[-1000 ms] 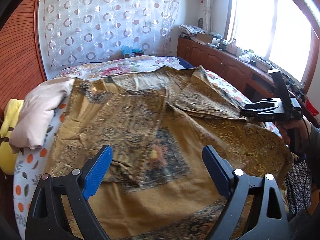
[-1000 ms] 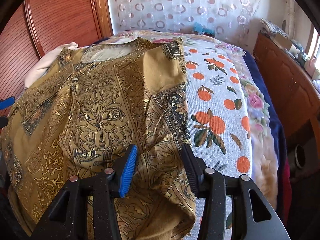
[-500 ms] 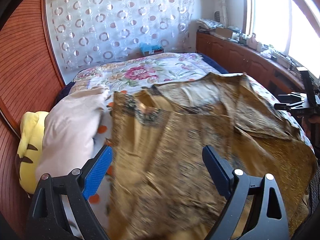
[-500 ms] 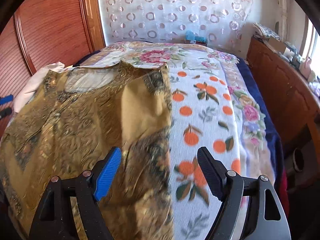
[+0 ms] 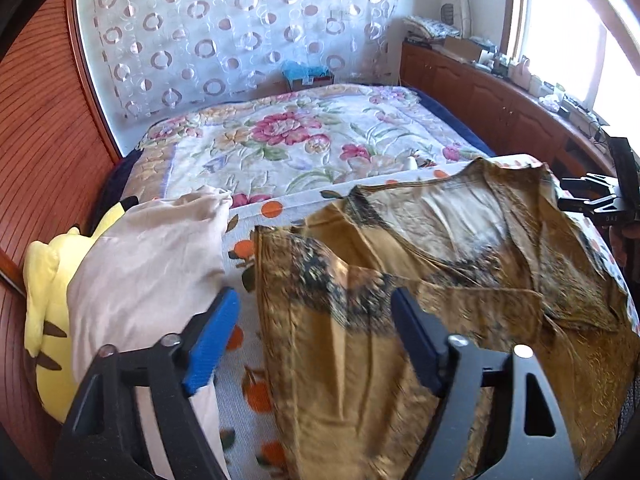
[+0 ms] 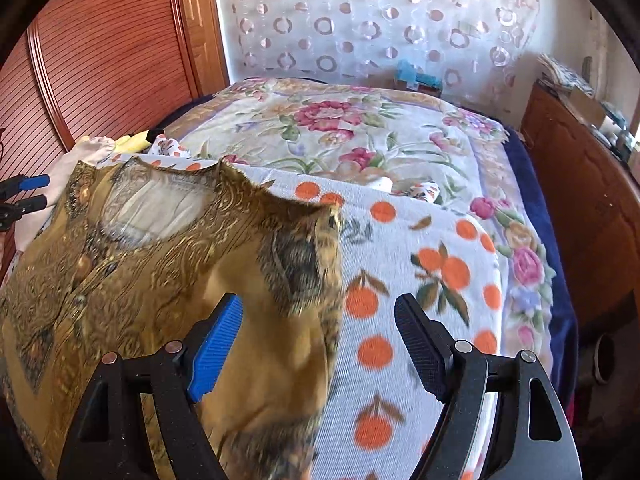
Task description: Fold small clothes
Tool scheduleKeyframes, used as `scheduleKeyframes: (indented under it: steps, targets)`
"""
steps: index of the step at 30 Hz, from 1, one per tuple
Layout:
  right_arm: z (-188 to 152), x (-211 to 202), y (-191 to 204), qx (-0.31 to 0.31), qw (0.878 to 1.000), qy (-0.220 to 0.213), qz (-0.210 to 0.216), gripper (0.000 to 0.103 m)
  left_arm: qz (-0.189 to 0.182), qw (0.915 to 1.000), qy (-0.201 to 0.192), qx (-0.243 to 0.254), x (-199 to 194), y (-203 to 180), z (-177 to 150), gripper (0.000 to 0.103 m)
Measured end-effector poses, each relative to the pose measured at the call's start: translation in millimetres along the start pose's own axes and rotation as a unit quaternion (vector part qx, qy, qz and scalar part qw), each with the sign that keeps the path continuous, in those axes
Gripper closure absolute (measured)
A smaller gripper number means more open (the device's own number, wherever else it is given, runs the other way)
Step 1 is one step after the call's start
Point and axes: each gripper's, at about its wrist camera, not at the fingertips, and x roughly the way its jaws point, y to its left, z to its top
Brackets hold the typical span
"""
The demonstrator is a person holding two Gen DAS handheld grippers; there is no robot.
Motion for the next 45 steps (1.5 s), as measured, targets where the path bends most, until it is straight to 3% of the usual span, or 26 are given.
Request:
scheduleKeyframes:
  steps: [7,17,27,33,37,40,41,42,43,45]
  targets:
    - [14.3,30.0,-12.0,-0.003,1.000,0.014,0.021,0.023,0.001,0.9996,0.028,0.004,24.5,7.0,9.6,0.041]
    - [24.4,43.3,-6.6,-0.017,0.999,0.013,0.025,0.027,-0.003,0.9990,0.044,-0.005,43.5,13.2,15.3,0.041]
    - [28.0,46.5,2.0,-0.023,0.999,0.014,0.019,0.041,-0.011,0.9986,0.051,-0.008,53.2,9.9,19.4,0.041]
    - [28.8,48.5,2.7,-0.029,0.999,0.015,0.015,0.042,-0.015,0.9983,0.055,-0.007,56.6,9.5,19.3,0.042]
    - [28.9,48.5,3.6,-0.031,0.999,0.015,0.012,0.042,-0.021,0.9983,0.053,-0.010,56.4,9.6,18.3,0.052]
    - [29.3,48.9,3.6,-0.030,0.999,0.015,0.013,0.042,-0.023,0.9983,0.053,-0.012,56.0,11.0,18.9,0.069]
    - [29.4,48.7,3.3,-0.030,0.999,0.014,0.013,0.044,-0.022,0.9984,0.050,-0.013,54.2,10.8,19.1,0.076]
    - [29.6,47.4,3.5,-0.031,0.999,0.011,0.016,0.065,-0.027,0.9984,0.047,-0.014,51.3,9.9,19.7,0.086]
    - [29.6,46.4,4.7,-0.034,0.999,0.009,0.021,0.084,-0.033,0.9984,0.043,-0.014,48.0,8.4,20.4,0.089]
    - [29.6,45.7,7.0,-0.034,0.999,0.013,0.034,0.092,-0.036,0.9988,0.031,-0.010,38.2,3.8,21.8,0.093]
